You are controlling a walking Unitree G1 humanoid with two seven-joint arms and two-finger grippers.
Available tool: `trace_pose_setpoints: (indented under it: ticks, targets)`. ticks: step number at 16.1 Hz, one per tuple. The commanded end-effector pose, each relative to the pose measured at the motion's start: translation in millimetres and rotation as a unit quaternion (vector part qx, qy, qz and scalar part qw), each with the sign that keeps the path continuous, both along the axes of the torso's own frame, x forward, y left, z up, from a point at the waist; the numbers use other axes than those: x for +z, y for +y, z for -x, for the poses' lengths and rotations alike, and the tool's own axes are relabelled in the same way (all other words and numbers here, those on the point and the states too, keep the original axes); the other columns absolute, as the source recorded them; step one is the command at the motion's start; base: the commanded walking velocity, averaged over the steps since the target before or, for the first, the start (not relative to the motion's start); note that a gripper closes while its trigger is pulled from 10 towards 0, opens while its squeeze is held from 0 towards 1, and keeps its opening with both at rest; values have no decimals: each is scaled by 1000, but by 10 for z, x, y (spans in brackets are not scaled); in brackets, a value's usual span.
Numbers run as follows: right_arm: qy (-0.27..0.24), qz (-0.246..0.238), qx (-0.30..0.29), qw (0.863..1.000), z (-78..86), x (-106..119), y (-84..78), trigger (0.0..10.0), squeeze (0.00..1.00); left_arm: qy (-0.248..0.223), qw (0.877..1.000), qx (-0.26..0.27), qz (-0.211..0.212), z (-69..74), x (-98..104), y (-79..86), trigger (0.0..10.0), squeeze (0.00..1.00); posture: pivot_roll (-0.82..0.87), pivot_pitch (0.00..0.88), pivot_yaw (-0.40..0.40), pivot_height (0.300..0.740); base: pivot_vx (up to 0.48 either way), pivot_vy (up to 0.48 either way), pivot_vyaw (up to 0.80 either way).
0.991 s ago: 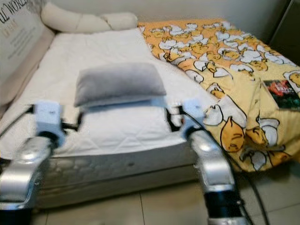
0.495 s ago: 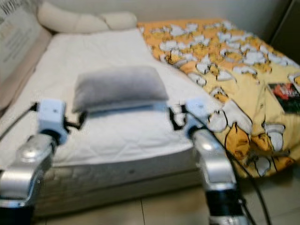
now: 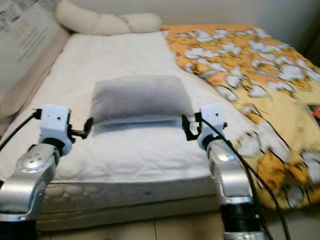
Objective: Clean up the room
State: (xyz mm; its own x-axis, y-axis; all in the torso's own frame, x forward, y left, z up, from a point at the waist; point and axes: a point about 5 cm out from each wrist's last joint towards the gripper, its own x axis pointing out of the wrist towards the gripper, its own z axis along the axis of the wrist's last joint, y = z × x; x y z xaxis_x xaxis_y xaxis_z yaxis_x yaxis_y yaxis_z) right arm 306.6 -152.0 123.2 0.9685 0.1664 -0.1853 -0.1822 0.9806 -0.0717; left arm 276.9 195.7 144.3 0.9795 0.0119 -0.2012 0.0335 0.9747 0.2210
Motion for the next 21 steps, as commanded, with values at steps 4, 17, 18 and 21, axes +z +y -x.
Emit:
trace_pose_setpoints:
  ticks: [4, 17, 18, 21]
  targets:
    - [-4, 9, 1, 1000, 11, 6, -34, 10000, 0, -3, 1000, -8, 1, 11, 4, -38, 10000, 0, -65, 0, 2, 740, 318, 0, 0]
    - [-3, 13, -1, 1000, 36, -20, -32, 10000, 0, -3, 1000, -9, -1, 34, -14, -38, 10000, 0, -61, 0, -1, 740, 319, 0, 0]
    - [-3, 13, -1, 1000, 36, -20, -32, 10000, 0, -3, 1000, -9, -1, 34, -14, -38, 10000, 0, -61, 0, -1, 740, 319, 0, 0]
    - [-3, 13, -1, 1000, 36, -20, -32, 10000, 0, -3, 1000, -9, -1, 34, -14, -38, 10000, 0, -61, 0, -1, 740, 319, 0, 0]
